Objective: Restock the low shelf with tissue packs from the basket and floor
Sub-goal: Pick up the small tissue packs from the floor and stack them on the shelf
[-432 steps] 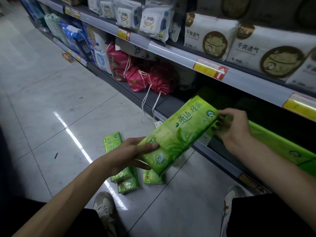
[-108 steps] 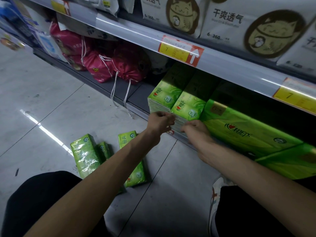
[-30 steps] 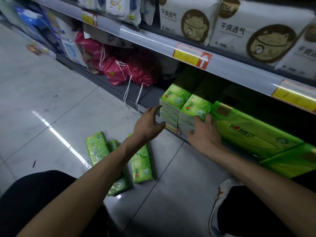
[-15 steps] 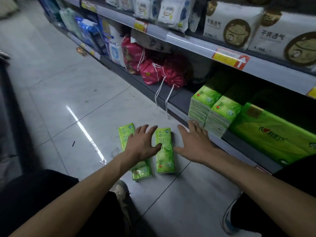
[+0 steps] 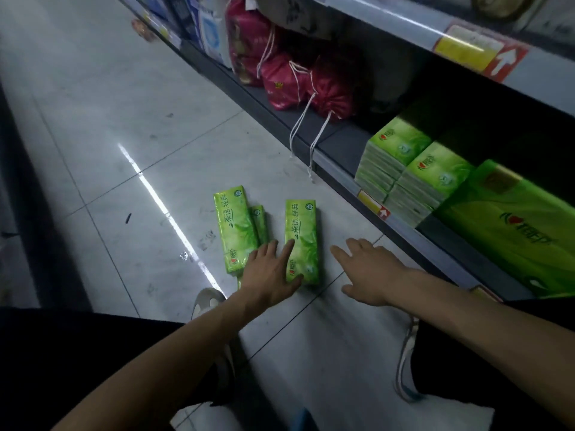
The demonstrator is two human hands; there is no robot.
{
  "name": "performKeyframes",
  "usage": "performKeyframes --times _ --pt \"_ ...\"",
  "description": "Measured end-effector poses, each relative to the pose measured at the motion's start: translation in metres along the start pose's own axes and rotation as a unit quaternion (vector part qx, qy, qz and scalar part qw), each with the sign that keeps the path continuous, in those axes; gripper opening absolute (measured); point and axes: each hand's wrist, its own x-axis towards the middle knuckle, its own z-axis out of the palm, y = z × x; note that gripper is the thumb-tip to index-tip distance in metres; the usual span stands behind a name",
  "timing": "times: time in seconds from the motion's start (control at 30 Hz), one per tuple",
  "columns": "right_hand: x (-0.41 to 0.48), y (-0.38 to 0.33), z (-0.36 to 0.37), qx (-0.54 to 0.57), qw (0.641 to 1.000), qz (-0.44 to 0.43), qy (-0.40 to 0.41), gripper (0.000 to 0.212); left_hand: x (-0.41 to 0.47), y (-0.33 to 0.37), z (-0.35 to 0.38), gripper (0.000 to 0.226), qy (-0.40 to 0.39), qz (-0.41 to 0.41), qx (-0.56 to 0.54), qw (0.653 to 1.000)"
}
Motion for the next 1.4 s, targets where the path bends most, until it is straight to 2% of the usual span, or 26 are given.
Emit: performKeyframes --times 0.1,0.2,0.33,0.4,0.7,1.0,1.07,1.1,1.2,1.33,1.4 --pt "0.000 0.004 0.005 -0.009 1.000 -0.013 -0.011 0.079 0.020 0.017 0.026 0.094 -0.041 -0.015 -0.028 0.999" --pt "-0.003 0.014 0.008 -0.033 0.999 -0.011 -0.026 0.067 0.040 0.033 0.052 0.101 -0.062 -0.092 -0.098 0.989" --pt "-0.008 0.022 0.013 -0.034 0.998 -0.015 -0.047 0.063 0.059 0.050 0.074 0.111 -0.076 -0.253 -0.240 0.934" --pt "-0.009 0.025 0.016 -0.032 0.998 -0.014 -0.043 0.062 0.068 0.055 0.084 0.116 -0.077 -0.296 -0.281 0.910" --pt "-0.012 0.032 0.025 -0.035 0.999 -0.009 -0.022 0.058 0.090 0.066 0.095 0.133 -0.141 -0.326 -0.287 0.890" --pt "-0.009 0.021 0.000 -0.047 0.998 0.002 -0.030 0.055 0.086 0.038 0.046 0.134 -0.121 -0.378 -0.332 0.856" --pt "-0.009 0.013 -0.012 -0.046 0.999 0.002 -0.021 0.052 0.084 0.032 0.019 0.126 -0.118 -0.385 -0.347 0.847" --pt "-0.010 0.009 -0.020 -0.042 0.999 0.003 -0.015 0.051 0.080 0.030 0.001 0.115 -0.121 -0.379 -0.355 0.846" --pt "-0.015 -0.006 -0.048 -0.012 1.000 0.002 0.014 0.051 0.064 0.027 -0.057 0.052 -0.119 -0.352 -0.405 0.835" --pt "-0.024 -0.022 -0.083 0.028 0.996 -0.012 0.087 0.051 0.034 0.019 -0.132 0.038 -0.123 -0.336 -0.447 0.820" --pt "-0.028 -0.024 -0.094 0.059 0.992 -0.002 0.111 0.053 0.021 0.014 -0.165 0.043 -0.109 -0.322 -0.462 0.819"
